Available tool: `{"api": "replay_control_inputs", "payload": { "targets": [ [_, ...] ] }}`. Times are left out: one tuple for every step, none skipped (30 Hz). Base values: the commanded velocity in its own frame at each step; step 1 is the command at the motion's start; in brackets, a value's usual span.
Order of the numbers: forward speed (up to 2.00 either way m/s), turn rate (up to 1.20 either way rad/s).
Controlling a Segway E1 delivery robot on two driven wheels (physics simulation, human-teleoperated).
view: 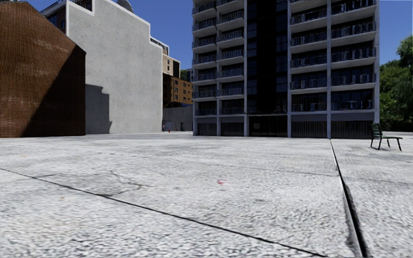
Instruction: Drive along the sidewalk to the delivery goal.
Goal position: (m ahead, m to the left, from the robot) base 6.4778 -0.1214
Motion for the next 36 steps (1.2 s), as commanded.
{"api": "replay_control_inputs", "payload": {
  "targets": [
    [2.0, 0.0],
    [2.0, 0.0],
    [2.0, 0.0],
    [2.0, 0.0],
    [2.0, 0.0],
    [2.0, 0.0],
    [2.0, 0.0],
    [2.0, 0.0],
    [2.0, 0.0],
    [2.0, 0.0],
    [2.0, 0.0],
    [2.0, 0.0],
    [2.0, 0.0],
    [2.0, 0.0],
    [2.0, 0.0],
    [2.0, 0.0],
    [2.0, 0.0],
    [2.0, 0.0],
    [2.0, 0.0],
    [2.0, 0.0],
    [2.0, 0.0],
    [2.0, 0.0],
    [2.0, 0.0],
    [2.0, -0.07],
    [2.0, -0.17],
    [2.0, -0.21],
    [2.0, -0.24],
    [2.0, -0.24],
    [2.0, -0.26],
    [2.0, -0.29],
    [2.0, -0.34],
    [2.0, -0.35],
    [2.0, -0.35],
    [2.0, -0.36],
    [2.0, -0.36],
    [2.0, -0.36]
  ]
}}
